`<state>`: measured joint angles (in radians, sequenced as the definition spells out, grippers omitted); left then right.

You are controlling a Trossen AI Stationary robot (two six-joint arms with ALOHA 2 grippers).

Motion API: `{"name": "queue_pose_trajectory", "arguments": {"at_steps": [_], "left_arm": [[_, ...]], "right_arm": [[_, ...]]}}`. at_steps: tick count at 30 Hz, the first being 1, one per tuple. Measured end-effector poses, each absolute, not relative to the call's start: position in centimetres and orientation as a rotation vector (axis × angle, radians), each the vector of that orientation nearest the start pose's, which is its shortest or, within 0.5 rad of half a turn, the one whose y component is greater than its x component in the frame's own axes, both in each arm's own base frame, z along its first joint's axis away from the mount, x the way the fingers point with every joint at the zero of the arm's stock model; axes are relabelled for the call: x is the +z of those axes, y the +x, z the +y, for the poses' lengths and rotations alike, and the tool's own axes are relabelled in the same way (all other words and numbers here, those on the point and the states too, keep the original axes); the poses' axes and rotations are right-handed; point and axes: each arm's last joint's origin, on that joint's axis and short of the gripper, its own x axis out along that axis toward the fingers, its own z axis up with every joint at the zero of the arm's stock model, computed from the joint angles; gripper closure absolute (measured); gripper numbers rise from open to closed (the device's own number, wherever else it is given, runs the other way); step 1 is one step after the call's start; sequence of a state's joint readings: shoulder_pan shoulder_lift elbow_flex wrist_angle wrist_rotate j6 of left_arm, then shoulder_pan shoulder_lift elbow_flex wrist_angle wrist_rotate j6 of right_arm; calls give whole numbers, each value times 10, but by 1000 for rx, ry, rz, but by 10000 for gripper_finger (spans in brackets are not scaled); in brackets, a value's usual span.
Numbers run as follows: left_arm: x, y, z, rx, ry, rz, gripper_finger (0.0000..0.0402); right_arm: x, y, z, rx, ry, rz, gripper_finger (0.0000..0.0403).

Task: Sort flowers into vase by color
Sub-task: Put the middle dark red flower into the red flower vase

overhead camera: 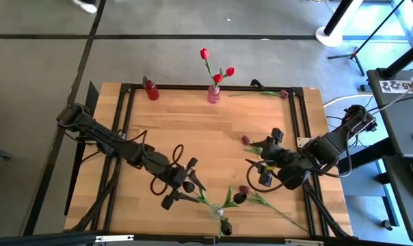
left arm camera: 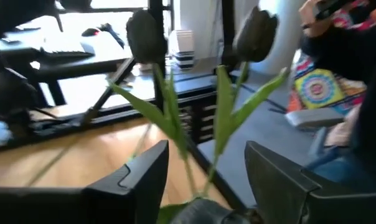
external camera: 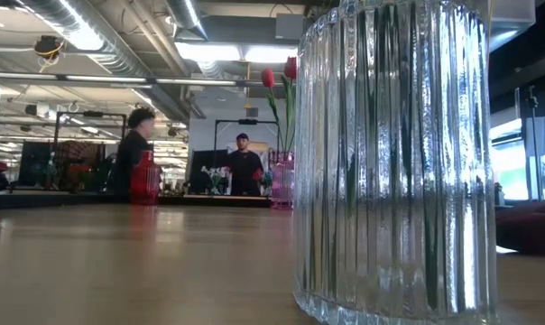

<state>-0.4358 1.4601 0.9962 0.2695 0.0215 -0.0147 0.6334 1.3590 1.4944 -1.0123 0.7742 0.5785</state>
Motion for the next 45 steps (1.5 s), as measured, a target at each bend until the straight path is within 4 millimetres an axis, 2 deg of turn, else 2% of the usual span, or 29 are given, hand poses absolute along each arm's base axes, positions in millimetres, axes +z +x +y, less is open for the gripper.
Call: {"name": "queue_pose_trajectory", "arguments": {"at_steps": [5,15,18,22,27,31,36,41,45], "left_arm": [[294,300,-141,-450,71,154,177],[311,299,-140,-426,-10,26,174],[329,286,-134,-387,-21,-25,174],[357,257,-113,-276,21,-34,174],[368,225,-84,-144,35,50,175],[351,204,-65,-42,5,98,175],[311,179,-47,46,-77,115,175],[263,165,-39,72,-182,101,175],[228,158,-37,76,-228,100,175]], "right_arm": [[386,218,135,-313,-12,596,145],[384,216,134,-334,11,612,145],[380,212,130,-377,31,651,145],[373,208,118,-487,81,713,145],[343,211,99,-594,84,859,145],[302,215,75,-686,90,1021,145],[238,212,37,-722,211,1186,146],[177,215,4,-617,382,1169,146],[142,218,-20,-613,442,1088,148]]}}
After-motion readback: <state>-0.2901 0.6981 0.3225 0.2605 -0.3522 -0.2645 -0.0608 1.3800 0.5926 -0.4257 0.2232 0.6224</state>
